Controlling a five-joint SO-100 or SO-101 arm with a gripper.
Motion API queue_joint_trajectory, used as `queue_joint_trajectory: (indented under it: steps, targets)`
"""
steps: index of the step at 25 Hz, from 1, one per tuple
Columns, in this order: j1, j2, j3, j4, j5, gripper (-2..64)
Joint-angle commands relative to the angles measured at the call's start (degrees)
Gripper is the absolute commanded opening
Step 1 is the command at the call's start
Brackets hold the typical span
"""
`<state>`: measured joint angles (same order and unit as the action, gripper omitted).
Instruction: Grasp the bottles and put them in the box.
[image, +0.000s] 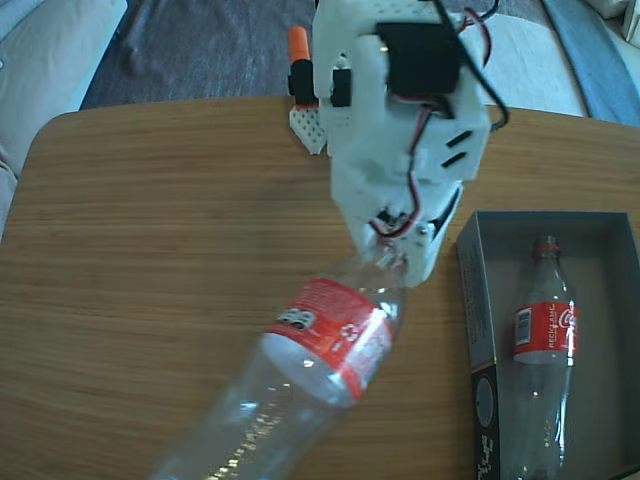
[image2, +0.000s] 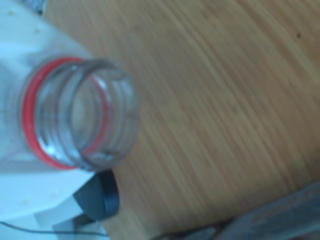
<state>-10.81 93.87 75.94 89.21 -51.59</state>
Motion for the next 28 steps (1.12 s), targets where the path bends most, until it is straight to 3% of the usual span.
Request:
queue_joint_trajectory:
  steps: [1, 11, 20, 28]
  targets:
    - [-2.99, 3.43, -2.90, 0.18, 0.62, 1.2]
    - [-14.50, 2.37, -3.60, -0.79, 1.67, 1.2]
    - [-21.53, 1.76, -2.72, -8.70, 4.57, 1.1]
    - [-28.21, -1.93, -3.69, -10.28, 8.26, 1.1]
